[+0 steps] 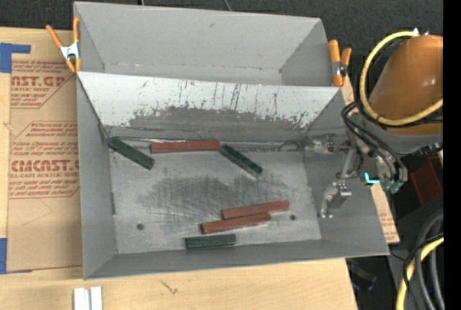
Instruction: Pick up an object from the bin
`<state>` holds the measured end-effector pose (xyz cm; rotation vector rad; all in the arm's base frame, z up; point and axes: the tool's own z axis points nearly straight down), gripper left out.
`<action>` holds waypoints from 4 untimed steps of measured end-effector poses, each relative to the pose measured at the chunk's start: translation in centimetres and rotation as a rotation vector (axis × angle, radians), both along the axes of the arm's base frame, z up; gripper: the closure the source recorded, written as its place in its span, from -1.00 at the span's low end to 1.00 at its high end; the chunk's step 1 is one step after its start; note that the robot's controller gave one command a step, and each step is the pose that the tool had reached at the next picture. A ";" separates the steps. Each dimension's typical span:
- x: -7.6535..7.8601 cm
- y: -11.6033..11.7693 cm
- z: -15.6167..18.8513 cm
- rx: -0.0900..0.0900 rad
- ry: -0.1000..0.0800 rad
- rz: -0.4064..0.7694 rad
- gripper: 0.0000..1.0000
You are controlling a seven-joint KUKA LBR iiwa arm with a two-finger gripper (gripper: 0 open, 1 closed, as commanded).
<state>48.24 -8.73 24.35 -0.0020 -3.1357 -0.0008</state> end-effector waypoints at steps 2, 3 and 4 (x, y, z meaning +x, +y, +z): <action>0.9 -0.2 -5.6 -0.002 -0.014 -0.028 -1.00; 1.5 -0.2 -9.2 -0.002 -0.011 -0.023 -1.00; 0.9 -1.7 -4.6 0.001 0.000 0.033 -1.00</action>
Offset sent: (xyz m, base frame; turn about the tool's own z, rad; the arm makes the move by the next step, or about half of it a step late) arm 0.0155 -0.0059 -0.1310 0.0651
